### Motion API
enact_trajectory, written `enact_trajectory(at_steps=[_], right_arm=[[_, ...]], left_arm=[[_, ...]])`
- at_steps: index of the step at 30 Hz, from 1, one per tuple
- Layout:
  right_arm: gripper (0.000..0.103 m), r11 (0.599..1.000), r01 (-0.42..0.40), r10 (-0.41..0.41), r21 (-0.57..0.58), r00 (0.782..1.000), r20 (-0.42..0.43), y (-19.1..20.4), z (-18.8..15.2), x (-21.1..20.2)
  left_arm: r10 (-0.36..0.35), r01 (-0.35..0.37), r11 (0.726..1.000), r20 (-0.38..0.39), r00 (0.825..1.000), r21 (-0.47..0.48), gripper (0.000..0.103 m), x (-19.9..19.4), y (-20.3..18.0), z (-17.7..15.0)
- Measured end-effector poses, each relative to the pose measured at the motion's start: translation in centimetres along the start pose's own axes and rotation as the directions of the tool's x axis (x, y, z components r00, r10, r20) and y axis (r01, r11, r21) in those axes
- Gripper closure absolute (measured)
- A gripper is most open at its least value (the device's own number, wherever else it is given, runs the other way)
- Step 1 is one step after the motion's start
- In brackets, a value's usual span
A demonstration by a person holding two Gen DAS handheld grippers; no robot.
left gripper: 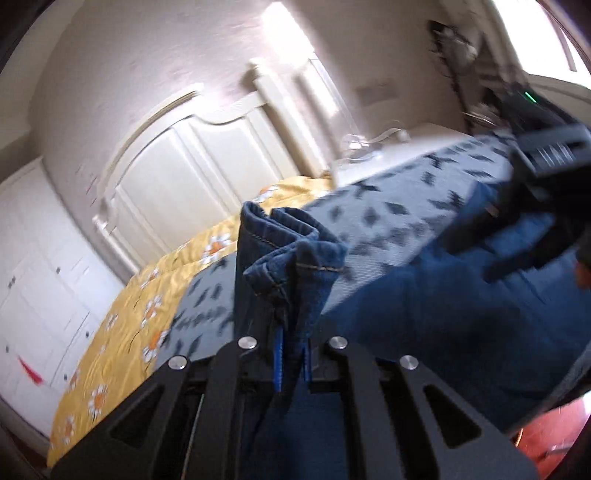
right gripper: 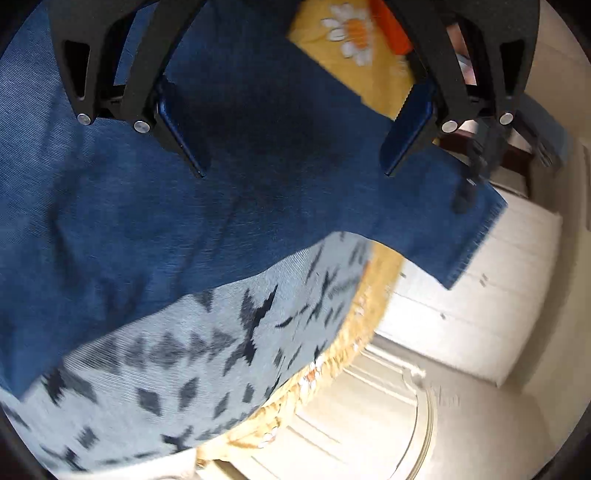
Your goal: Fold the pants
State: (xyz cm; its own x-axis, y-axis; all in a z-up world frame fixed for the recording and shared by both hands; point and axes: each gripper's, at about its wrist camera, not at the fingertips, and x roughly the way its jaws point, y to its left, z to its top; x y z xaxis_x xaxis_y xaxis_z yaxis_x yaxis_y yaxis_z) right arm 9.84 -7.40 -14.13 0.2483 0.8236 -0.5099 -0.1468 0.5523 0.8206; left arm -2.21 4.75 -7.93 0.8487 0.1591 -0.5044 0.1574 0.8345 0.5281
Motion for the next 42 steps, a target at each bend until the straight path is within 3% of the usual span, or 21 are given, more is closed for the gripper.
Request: enact_trajectory(at_steps=[3, 5, 7, 8, 9, 14, 18, 19, 20, 25, 29, 31, 36, 38, 39, 41, 42], right_arm=[[0.013, 0.994, -0.074, 0.072, 0.076, 0.997, 0.027, -2.5, -0.4, -2.8], [0.013, 0.988, -0.098, 0.095, 0.117, 0.995, 0.036, -4.0, -0.9, -3.9], [0.012, 0.987, -0.091, 0.087, 0.136, 0.996, 0.036, -5.2, -1.3, -4.7], [0.011, 0.985, -0.091, 0.088, 0.144, 0.996, 0.031, -5.5, -1.2, -4.9], [0.011, 0.984, -0.093, 0.091, 0.149, 0.996, 0.025, -5.8, -1.3, -5.0], [0.011, 0.986, -0.096, 0.101, 0.136, 0.994, -0.031, -5.4, -1.3, -3.9], [0.011, 0.988, -0.087, 0.096, 0.128, 0.993, -0.066, -4.5, -1.2, -2.6], [0.011, 0.989, -0.083, 0.093, 0.124, 0.993, -0.078, -4.4, -1.1, -2.3], [0.011, 0.99, -0.078, 0.089, 0.121, 0.992, -0.088, -4.2, -1.0, -2.0], [0.011, 0.988, -0.063, 0.08, 0.14, 0.99, -0.12, -3.7, -0.9, -1.1], [0.009, 0.965, -0.148, 0.182, 0.216, 0.973, -0.144, -3.4, -0.8, -0.1], [0.008, 0.963, -0.152, 0.191, 0.224, 0.968, -0.164, -2.6, -0.4, 1.1], [0.008, 0.971, -0.132, 0.18, 0.201, 0.953, -0.242, -0.7, 0.2, 5.3], [0.009, 0.985, -0.086, 0.118, 0.148, 0.969, -0.218, -0.2, 0.9, 6.2], [0.015, 0.992, -0.067, 0.087, 0.111, 0.979, -0.186, 0.2, 1.3, 6.4], [0.059, 0.998, -0.04, 0.046, 0.039, 0.984, -0.171, 1.0, 1.8, 6.7], [0.07, 1.0, -0.022, 0.023, 0.006, 0.987, -0.16, 1.4, 1.9, 6.6]], left_arm=[[-0.08, 0.086, 0.985, -0.044, 0.996, 0.149, 0.095, 1.2, -8.0, -3.1], [-0.062, 0.07, 0.986, -0.059, 0.996, 0.154, 0.094, 2.1, -9.7, -4.9], [-0.043, 0.048, 0.988, -0.04, 0.998, 0.144, 0.086, 2.0, -9.7, -6.0], [-0.021, 0.026, 0.988, -0.029, 0.999, 0.155, 0.078, 1.9, -9.8, -6.3], [0.007, -0.005, 0.984, -0.011, 1.0, 0.177, 0.064, 1.5, -10.1, -6.4], [0.074, -0.087, 0.946, 0.053, 0.996, 0.311, 0.065, 1.0, -11.5, -6.6], [0.047, -0.08, 0.903, 0.087, 0.995, 0.421, 0.074, 0.1, -12.9, -6.7], [0.036, -0.065, 0.902, 0.076, 0.996, 0.427, 0.084, 0.2, -12.9, -6.8], [0.014, -0.035, 0.907, 0.053, 0.998, 0.42, 0.085, 0.4, -12.7, -6.7], [0.019, -0.047, 0.949, 0.093, 0.995, 0.313, 0.086, -0.6, -10.6, -5.8], [0.005, -0.032, 0.968, 0.108, 0.994, 0.249, 0.086, -1.3, -8.8, -5.1], [0.004, -0.028, 0.976, 0.112, 0.994, 0.217, 0.086, -1.5, -8.0, -4.7], [0.013, -0.042, 0.973, 0.126, 0.992, 0.229, 0.086, -2.4, -7.6, -5.0], [0.021, -0.055, 0.965, 0.136, 0.991, 0.256, 0.086, -2.4, -8.1, -5.1], [0.026, -0.063, 0.962, 0.141, 0.99, 0.265, 0.086, -2.5, -8.2, -4.9], [0.038, -0.082, 0.956, 0.158, 0.987, 0.28, 0.087, -2.4, -8.6, -4.4], [0.04, -0.089, 0.954, 0.171, 0.984, 0.286, 0.087, -2.3, -8.9, -4.1]])
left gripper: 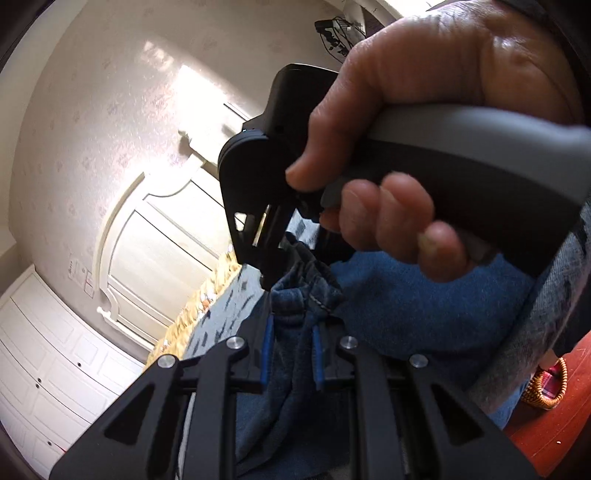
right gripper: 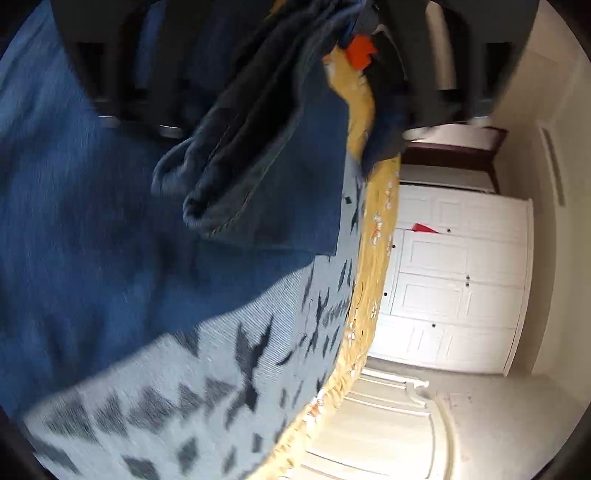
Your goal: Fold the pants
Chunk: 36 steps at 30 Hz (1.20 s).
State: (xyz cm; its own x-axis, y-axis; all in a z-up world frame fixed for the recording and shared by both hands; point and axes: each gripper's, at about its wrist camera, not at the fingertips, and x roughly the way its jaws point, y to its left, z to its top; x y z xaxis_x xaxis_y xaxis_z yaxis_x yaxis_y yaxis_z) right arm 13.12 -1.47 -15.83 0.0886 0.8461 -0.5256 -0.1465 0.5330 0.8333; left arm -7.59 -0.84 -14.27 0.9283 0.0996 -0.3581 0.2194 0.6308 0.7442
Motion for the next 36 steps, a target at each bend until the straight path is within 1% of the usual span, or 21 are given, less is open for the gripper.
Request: enact_trajectory(at_steps=[1, 2, 5, 6, 7, 10, 12, 14, 16, 19, 22, 24, 25, 26, 29, 33, 34, 35, 36], right_arm=[[0.09, 0.999, 0.014, -0.014, -0.038, 1.0, 0.013, 0.5, 0.1, -0.4], [0.092, 0.998, 0.019, -0.017, -0.067, 0.999, 0.031, 0.9, 0.1, -1.1], [0.093, 0.994, 0.035, -0.025, -0.1, 0.995, 0.092, 0.8, 0.5, -4.4], [0.093, 0.993, 0.05, -0.038, -0.107, 0.993, 0.112, 0.3, 0.4, -5.7], [0.093, 0.99, 0.082, -0.068, -0.111, 0.989, 0.129, -0.4, 0.2, -7.0], [0.093, 0.988, 0.13, -0.116, -0.079, 0.979, 0.166, -3.3, -0.3, -10.0], [0.093, 0.985, 0.163, -0.152, -0.055, 0.974, 0.165, -5.7, -0.4, -11.2], [0.093, 0.985, 0.168, -0.162, -0.039, 0.978, 0.135, -7.8, -0.2, -11.0], [0.093, 0.982, 0.188, -0.183, -0.028, 0.976, 0.113, -9.2, -0.3, -11.1], [0.092, 0.982, 0.18, -0.172, -0.064, 0.978, 0.121, -8.7, -0.8, -11.6], [0.092, 0.982, 0.174, -0.163, -0.076, 0.978, 0.131, -8.3, -1.0, -12.2], [0.091, 0.982, 0.174, -0.161, -0.079, 0.976, 0.144, -8.3, -1.0, -12.5], [0.085, 0.982, 0.177, -0.166, -0.061, 0.975, 0.144, -8.8, -0.9, -12.5], [0.083, 0.984, 0.176, -0.169, -0.037, 0.977, 0.132, -9.1, -0.7, -12.4], [0.083, 0.988, 0.154, -0.153, 0.005, 0.981, 0.115, -10.3, -0.1, -12.2], [0.081, 0.993, 0.107, -0.113, 0.053, 0.986, 0.121, -11.2, 0.5, -12.5], [0.078, 0.993, 0.095, -0.103, 0.071, 0.987, 0.126, -11.4, 0.6, -12.7], [0.071, 0.992, 0.092, -0.103, 0.084, 0.985, 0.136, -11.6, 0.6, -12.9], [0.067, 0.992, 0.089, -0.102, 0.091, 0.984, 0.148, -11.6, 0.6, -13.3]], left_arm=[[0.003, -0.003, 1.0, 0.019, 1.0, 0.01, 0.087, 0.0, -0.3, 0.6], [-0.001, 0.0, 1.0, 0.038, 0.999, 0.021, 0.087, -0.2, -0.7, 1.3], [-0.054, 0.049, 0.997, 0.087, 0.995, 0.063, 0.087, -0.5, -3.5, 3.7], [-0.069, 0.061, 0.995, 0.099, 0.993, 0.082, 0.087, -0.4, -4.5, 4.3], [-0.097, 0.087, 0.992, 0.104, 0.99, 0.096, 0.087, -0.3, -5.8, 5.0], [-0.167, 0.155, 0.981, 0.096, 0.981, 0.117, 0.087, 0.4, -8.7, 6.3], [-0.196, 0.185, 0.973, 0.077, 0.977, 0.138, 0.088, 1.1, -10.4, 6.9], [-0.21, 0.199, 0.967, 0.055, 0.976, 0.161, 0.088, 1.9, -11.6, 6.9], [-0.206, 0.195, 0.967, 0.052, 0.977, 0.165, 0.088, 2.0, -11.8, 6.9], [-0.194, 0.182, 0.968, 0.058, 0.979, 0.173, 0.088, 2.2, -11.5, 7.1], [-0.199, 0.184, 0.964, 0.065, 0.978, 0.191, 0.088, 1.8, -12.4, 7.0], [-0.211, 0.196, 0.959, 0.054, 0.976, 0.205, 0.089, 2.0, -12.6, 6.3], [-0.212, 0.197, 0.957, 0.052, 0.976, 0.214, 0.089, 2.2, -12.7, 6.0], [-0.212, 0.195, 0.956, 0.052, 0.976, 0.22, 0.09, 2.4, -12.5, 5.8], [-0.211, 0.194, 0.953, 0.053, 0.976, 0.233, 0.09, 2.3, -12.4, 5.7], [-0.202, 0.177, 0.941, 0.06, 0.977, 0.287, 0.091, 1.9, -13.3, 5.4], [-0.205, 0.177, 0.936, 0.062, 0.977, 0.303, 0.092, 1.6, -13.7, 5.3], [-0.207, 0.176, 0.932, 0.067, 0.976, 0.317, 0.092, 1.6, -13.9, 5.1], [-0.208, 0.175, 0.93, 0.069, 0.976, 0.323, 0.092, 1.6, -14.3, 5.0]])
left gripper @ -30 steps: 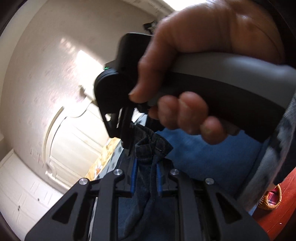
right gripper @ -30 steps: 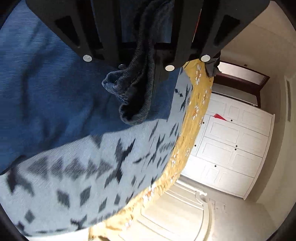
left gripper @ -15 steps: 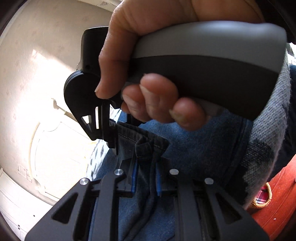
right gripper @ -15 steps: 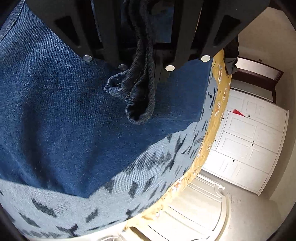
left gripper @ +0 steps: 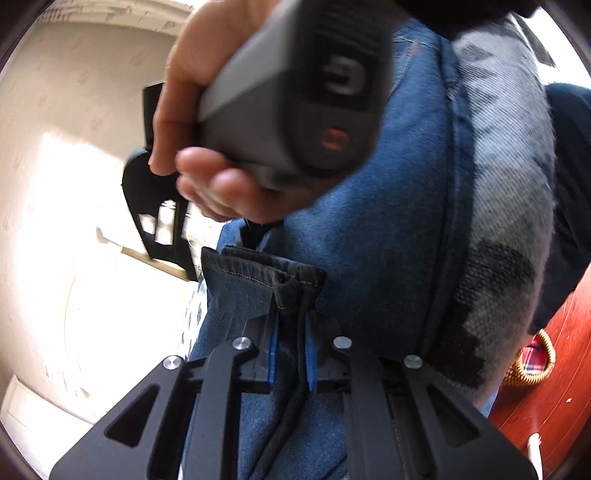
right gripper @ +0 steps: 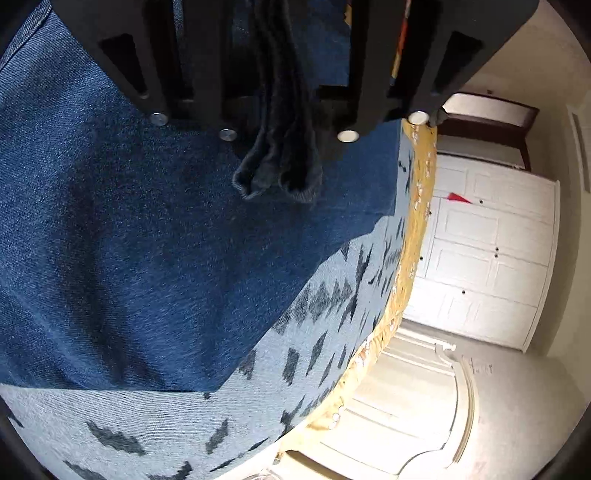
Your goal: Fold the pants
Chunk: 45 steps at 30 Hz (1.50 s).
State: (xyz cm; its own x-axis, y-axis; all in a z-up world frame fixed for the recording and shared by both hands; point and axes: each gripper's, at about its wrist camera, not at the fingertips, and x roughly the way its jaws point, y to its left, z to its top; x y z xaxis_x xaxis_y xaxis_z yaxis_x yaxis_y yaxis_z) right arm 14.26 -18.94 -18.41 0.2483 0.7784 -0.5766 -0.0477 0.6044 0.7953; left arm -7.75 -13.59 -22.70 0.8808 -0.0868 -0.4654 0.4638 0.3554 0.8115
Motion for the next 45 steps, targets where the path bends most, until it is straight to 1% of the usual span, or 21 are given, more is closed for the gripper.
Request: enact_trajectory(at_steps=[2, 3, 5, 8, 11, 13, 14, 17, 18, 20, 22, 24, 26, 29, 31, 33, 36, 39, 41, 44, 45], right_arm=[[0.051, 1.0, -0.025, 0.025, -0.002, 0.998, 0.053, 0.2, 0.3, -1.1], [0.052, 1.0, -0.014, 0.016, -0.023, 0.997, 0.073, 0.4, 0.4, -1.4], [0.082, 0.995, 0.065, -0.059, -0.079, 0.996, 0.072, 0.9, 0.6, -1.4], [0.086, 0.98, 0.153, -0.144, -0.127, 0.987, 0.077, 1.2, 0.4, -0.7], [0.088, 0.958, 0.23, -0.213, -0.172, 0.971, 0.11, 1.5, -0.1, -0.4], [0.088, 0.932, 0.292, -0.268, -0.212, 0.954, 0.138, 2.2, -0.5, 0.1], [0.088, 0.916, 0.326, -0.296, -0.233, 0.943, 0.154, 2.6, -0.6, 0.2], [0.088, 0.857, 0.423, -0.374, -0.295, 0.903, 0.21, 3.7, -1.3, 0.8], [0.088, 0.834, 0.46, -0.406, -0.305, 0.885, 0.226, 3.9, -1.5, 0.9], [0.079, 0.79, 0.533, -0.461, -0.303, 0.843, 0.278, 4.7, -1.9, 0.4], [0.074, 0.729, 0.631, -0.511, -0.264, 0.759, 0.404, 6.4, -3.0, -1.5], [0.072, 0.685, 0.687, -0.512, -0.241, 0.69, 0.511, 8.3, -4.5, -3.7], [0.072, 0.69, 0.667, -0.469, -0.283, 0.709, 0.527, 10.2, -6.6, -3.8], [0.072, 0.614, 0.681, -0.489, -0.399, 0.725, 0.485, 11.6, -9.5, -0.5], [0.072, 0.57, 0.707, -0.533, -0.419, 0.706, 0.466, 11.0, -10.6, 1.5], [0.072, 0.586, 0.705, -0.567, -0.399, 0.709, 0.42, 9.8, -10.8, 2.3], [0.073, 0.581, 0.714, -0.607, -0.391, 0.7, 0.376, 8.2, -10.9, 2.9], [0.076, 0.558, 0.723, -0.617, -0.407, 0.689, 0.379, 8.0, -11.2, 3.2], [0.077, 0.536, 0.736, -0.629, -0.413, 0.675, 0.386, 8.1, -11.4, 3.5], [0.077, 0.542, 0.733, -0.619, -0.412, 0.679, 0.394, 7.8, -11.5, 3.5], [0.077, 0.546, 0.73, -0.616, -0.41, 0.682, 0.394, 7.7, -11.5, 3.4]], left_arm=[[-0.003, 0.003, 1.0, 0.004, 1.0, 0.007, 0.093, 0.0, -0.2, -0.1], [-0.008, 0.008, 1.0, 0.002, 1.0, 0.006, 0.093, 0.0, -0.2, 0.0], [-0.024, 0.024, 1.0, 0.0, 1.0, -0.009, 0.094, 0.4, 0.0, -0.3], [-0.032, 0.032, 0.999, -0.004, 0.999, -0.028, 0.093, 1.0, 0.7, -0.7], [-0.067, 0.066, 0.982, 0.0, 0.998, -0.176, 0.066, 0.2, 3.0, -0.7], [-0.064, 0.066, 0.941, 0.018, 0.998, -0.333, 0.048, -1.3, 5.8, -1.7], [-0.053, 0.058, 0.905, 0.024, 0.998, -0.422, 0.047, -2.3, 7.5, -2.7], [0.012, -0.015, 0.716, -0.009, 1.0, -0.697, 0.042, -5.8, 12.5, -8.9], [0.038, -0.069, 0.64, -0.058, 0.998, -0.766, 0.042, -6.8, 13.8, -11.9], [0.051, -0.171, 0.545, -0.171, 0.984, -0.821, 0.044, -8.1, 14.7, -17.2], [-0.04, -0.175, 0.437, -0.214, 0.976, -0.882, 0.064, -8.5, 14.8, -21.9], [-0.191, -0.099, 0.263, -0.153, 0.97, -0.96, 0.072, -8.0, 14.8, -25.9], [-0.253, -0.068, 0.115, -0.095, 0.963, -0.991, 0.073, -7.3, 14.1, -28.4], [-0.269, -0.034, -0.034, -0.024, 0.963, -0.999, 0.076, -6.8, 13.9, -30.0], [-0.274, -0.025, -0.039, -0.013, 0.962, -0.999, 0.076, -6.0, 14.1, -30.3], [-0.275, 0.0, -0.015, 0.005, 0.961, -1.0, 0.076, -5.6, 14.1, -29.9], [-0.288, -0.046, 0.112, -0.076, 0.955, -0.993, 0.082, -4.5, 14.1, -28.3], [-0.273, -0.107, 0.181, -0.155, 0.95, -0.978, 0.083, -3.9, 14.5, -28.1], [-0.282, -0.11, 0.162, -0.153, 0.947, -0.981, 0.08, -4.1, 14.6, -28.5], [-0.305, -0.089, 0.08, -0.109, 0.946, -0.993, 0.077, -4.4, 15.1, -29.5], [-0.307, -0.088, 0.081, -0.109, 0.946, -0.993, 0.077, -4.7, 15.2, -29.5]])
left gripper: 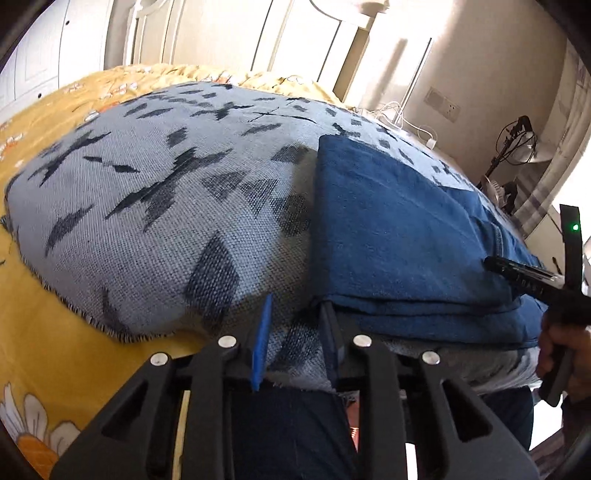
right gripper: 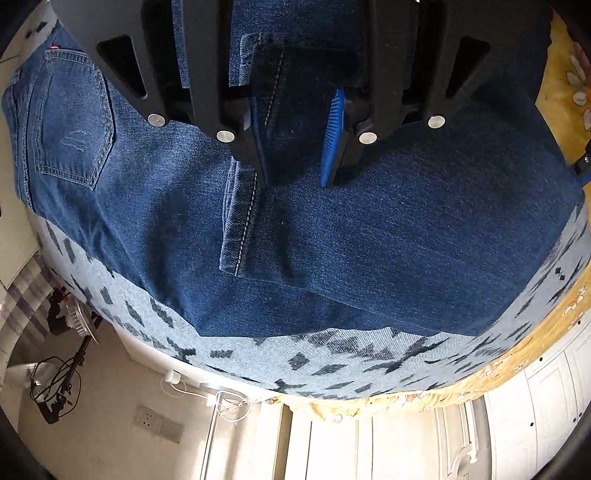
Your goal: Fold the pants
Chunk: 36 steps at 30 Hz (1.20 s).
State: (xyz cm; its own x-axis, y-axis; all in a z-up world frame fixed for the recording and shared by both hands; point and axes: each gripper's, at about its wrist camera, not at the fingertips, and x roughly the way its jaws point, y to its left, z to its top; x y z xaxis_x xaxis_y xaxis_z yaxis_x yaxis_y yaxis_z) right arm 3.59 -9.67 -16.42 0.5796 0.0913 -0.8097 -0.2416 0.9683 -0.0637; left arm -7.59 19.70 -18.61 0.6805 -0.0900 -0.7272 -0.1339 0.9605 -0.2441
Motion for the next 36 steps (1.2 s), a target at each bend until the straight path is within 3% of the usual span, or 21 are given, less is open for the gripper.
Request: enact_trajectory(at_steps=[2, 4, 8, 9, 11, 12, 15, 16, 18, 20, 22, 24, 25, 26, 27, 29, 30, 33, 36], right_arm=[[0.077, 1.0, -0.003, 0.003, 0.001, 1.0, 0.0, -0.1, 0.0, -0.1], [0.077, 1.0, 0.001, -0.001, -0.006, 1.0, 0.003, 0.0, 0.0, -0.1], [0.077, 1.0, -0.005, 0.005, 0.0, 1.0, 0.002, 0.0, 0.0, -0.2], [0.077, 1.0, -0.005, 0.005, -0.001, 1.0, 0.004, 0.0, 0.0, -0.2], [0.077, 1.0, -0.006, 0.006, 0.001, 1.0, 0.009, 0.0, -0.1, -0.2], [0.077, 1.0, -0.007, 0.007, 0.003, 1.0, 0.01, 0.0, -0.1, -0.2], [0.077, 1.0, -0.014, 0.014, 0.005, 1.0, 0.011, -0.2, -0.1, -0.2], [0.077, 1.0, -0.018, 0.018, 0.008, 1.0, 0.011, -0.2, -0.1, -0.2], [0.077, 1.0, -0.027, 0.026, 0.016, 1.0, 0.011, -0.4, -0.2, -0.2], [0.077, 0.999, -0.032, 0.031, 0.016, 0.999, 0.008, -0.4, -0.1, -0.2], [0.077, 0.999, -0.042, 0.042, 0.014, 0.999, 0.006, -0.5, -0.1, -0.2], [0.076, 0.999, -0.047, 0.047, 0.017, 0.999, 0.006, -0.6, -0.1, -0.2], [0.076, 0.999, -0.046, 0.046, 0.016, 0.999, 0.006, -0.5, -0.1, -0.2], [0.076, 0.999, -0.045, 0.045, 0.017, 0.999, 0.006, -0.5, -0.1, -0.2], [0.076, 0.999, -0.043, 0.043, 0.019, 0.999, 0.005, -0.5, -0.1, -0.2], [0.076, 0.999, -0.045, 0.045, 0.022, 0.999, 0.002, -0.5, -0.1, -0.2], [0.076, 0.999, -0.046, 0.046, 0.025, 0.999, 0.002, -0.5, -0.1, -0.1], [0.076, 0.998, -0.055, 0.055, 0.028, 0.999, 0.001, -0.6, -0.1, -0.1], [0.075, 0.992, -0.103, 0.104, 0.079, 0.994, -0.012, -1.4, 0.4, -0.6]], left_arm=[[0.031, -0.031, 0.998, 0.016, 0.999, 0.045, 0.077, -1.1, -0.4, -0.1], [0.088, -0.097, 0.989, 0.084, 0.993, 0.112, 0.08, -3.2, -1.0, -0.3], [0.008, -0.05, 0.974, 0.185, 0.983, 0.22, 0.081, -4.9, -3.4, 2.7], [-0.058, 0.019, 0.97, 0.153, 0.986, 0.244, 0.082, -3.8, -4.2, 4.1], [-0.081, 0.05, 0.968, 0.117, 0.99, 0.247, 0.085, -1.1, -5.3, 6.4], [-0.1, 0.08, 0.962, 0.063, 0.993, 0.26, 0.085, 0.6, -5.8, 7.3], [-0.041, 0.065, 0.94, -0.078, 0.996, 0.335, 0.086, 6.1, -6.7, 9.1], [0.015, 0.03, 0.928, -0.116, 0.993, 0.371, 0.088, 7.8, -6.6, 9.4], [0.108, -0.066, 0.916, -0.084, 0.991, 0.395, 0.093, 8.6, -5.8, 10.8], [0.109, -0.081, 0.924, -0.055, 0.993, 0.373, 0.093, 8.4, -5.4, 12.4], [0.0, 0.025, 0.923, -0.066, 0.998, 0.384, 0.093, 8.4, -6.5, 13.5], [-0.156, 0.204, 0.899, -0.152, 0.976, 0.388, 0.087, 9.8, -7.8, 13.9], [-0.127, 0.189, 0.889, -0.172, 0.977, 0.417, 0.086, 11.2, -8.5, 13.9], [-0.02, 0.082, 0.884, -0.137, 0.99, 0.461, 0.086, 12.6, -8.9, 14.0], [0.036, 0.018, 0.888, -0.108, 0.993, 0.459, 0.087, 13.5, -8.8, 14.6], [0.099, -0.065, 0.924, -0.072, 0.993, 0.377, 0.087, 14.2, -7.5, 16.6], [0.147, -0.118, 0.924, -0.052, 0.988, 0.364, 0.087, 14.2, -7.2, 17.2], [0.065, -0.052, 0.954, -0.035, 0.997, 0.296, 0.086, 12.0, -6.5, 18.3], [-0.04, 0.048, 0.945, -0.033, 0.999, 0.322, 0.077, 9.0, -7.4, 16.8]])
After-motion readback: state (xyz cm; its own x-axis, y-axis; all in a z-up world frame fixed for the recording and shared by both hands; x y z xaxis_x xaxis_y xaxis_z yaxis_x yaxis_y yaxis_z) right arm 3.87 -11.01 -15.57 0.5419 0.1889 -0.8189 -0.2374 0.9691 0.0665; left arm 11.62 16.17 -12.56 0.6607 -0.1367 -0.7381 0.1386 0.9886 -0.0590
